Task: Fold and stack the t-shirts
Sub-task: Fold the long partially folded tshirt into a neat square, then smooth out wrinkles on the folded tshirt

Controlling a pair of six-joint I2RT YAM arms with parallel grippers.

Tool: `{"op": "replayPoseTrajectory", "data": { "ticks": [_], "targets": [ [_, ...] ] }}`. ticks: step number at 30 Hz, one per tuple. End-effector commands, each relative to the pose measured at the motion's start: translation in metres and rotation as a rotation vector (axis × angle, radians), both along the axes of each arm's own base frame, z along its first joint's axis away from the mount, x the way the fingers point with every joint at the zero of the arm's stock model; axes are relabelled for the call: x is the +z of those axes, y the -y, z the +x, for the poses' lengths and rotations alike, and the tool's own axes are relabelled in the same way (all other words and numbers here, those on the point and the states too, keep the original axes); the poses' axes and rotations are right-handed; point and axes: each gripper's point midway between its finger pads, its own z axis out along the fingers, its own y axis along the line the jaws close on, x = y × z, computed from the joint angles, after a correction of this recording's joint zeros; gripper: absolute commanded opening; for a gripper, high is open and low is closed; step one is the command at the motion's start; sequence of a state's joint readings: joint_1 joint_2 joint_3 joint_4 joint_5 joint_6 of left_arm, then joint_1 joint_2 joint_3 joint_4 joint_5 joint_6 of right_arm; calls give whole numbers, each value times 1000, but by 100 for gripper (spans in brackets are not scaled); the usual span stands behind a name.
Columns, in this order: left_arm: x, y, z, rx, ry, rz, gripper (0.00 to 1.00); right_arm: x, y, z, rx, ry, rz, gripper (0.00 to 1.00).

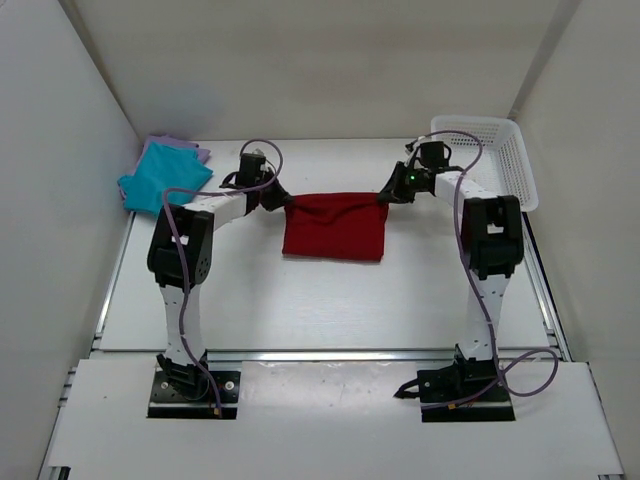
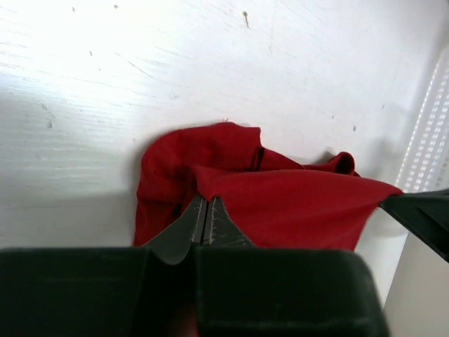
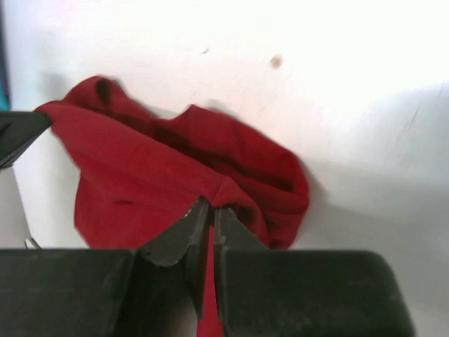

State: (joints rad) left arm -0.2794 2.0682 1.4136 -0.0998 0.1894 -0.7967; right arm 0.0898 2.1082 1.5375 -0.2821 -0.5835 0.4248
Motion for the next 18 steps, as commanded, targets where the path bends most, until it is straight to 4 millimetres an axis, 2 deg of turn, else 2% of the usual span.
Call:
{"op": "replayPoseTrajectory", "data": {
  "ticks": [1, 2, 3, 4, 5, 6, 7, 8, 9, 10, 11, 12, 13, 14, 15, 16, 17, 18],
  "targets": [
    [38, -14, 24, 77, 81, -23, 8, 28, 5, 35, 3, 74, -38, 2],
    [46, -21, 29, 101, 107, -37, 19, 31, 6, 44, 1, 88, -52, 8],
    [42, -26, 27, 111, 95, -47, 28, 35, 0, 47, 17, 98, -51, 17],
    [51, -28, 32, 129, 125, -73, 34, 39, 2, 48, 20, 110, -56, 21],
    [53, -29, 24, 131, 116, -84, 48, 44, 0, 49, 15, 125, -87, 30],
    [66, -34, 25, 144, 169, -109, 54, 54, 5, 48, 2, 151, -113, 40],
    [77, -34, 21, 147, 202, -124, 54, 71, 1, 46, -3, 196, -126, 42],
    [84, -31, 19, 140, 227, -128, 50, 65, -7, 36, 14, 195, -150, 47],
    [89, -23, 10, 119, 238, -121, 42, 64, -3, 27, -3, 197, -190, 49],
    [90, -9, -3, 79, 240, -108, 40, 83, -7, 26, -7, 257, -188, 47],
    [91, 1, -9, 50, 256, -103, 38, 63, -17, 9, 15, 222, -182, 36],
    [83, 20, -26, 3, 240, -101, 37, 62, -24, -4, 29, 227, -153, 22],
    [70, 37, -42, -46, 217, -104, 36, 66, -25, -6, 24, 254, -135, 16],
    [66, 47, -50, -66, 222, -111, 36, 47, -31, -24, 32, 197, -113, 8],
    [49, 56, -63, -93, 196, -107, 36, 36, -36, -34, 52, 196, -78, 3],
    [30, 59, -73, -106, 164, -85, 35, 26, -42, -43, 76, 186, -49, 0],
    [21, 60, -77, -109, 141, -87, 34, 18, -42, -48, 76, 158, -33, 0],
    [2, 53, -80, -99, 103, -88, 32, 5, -42, -56, 88, 134, -17, 0]
  ]
}}
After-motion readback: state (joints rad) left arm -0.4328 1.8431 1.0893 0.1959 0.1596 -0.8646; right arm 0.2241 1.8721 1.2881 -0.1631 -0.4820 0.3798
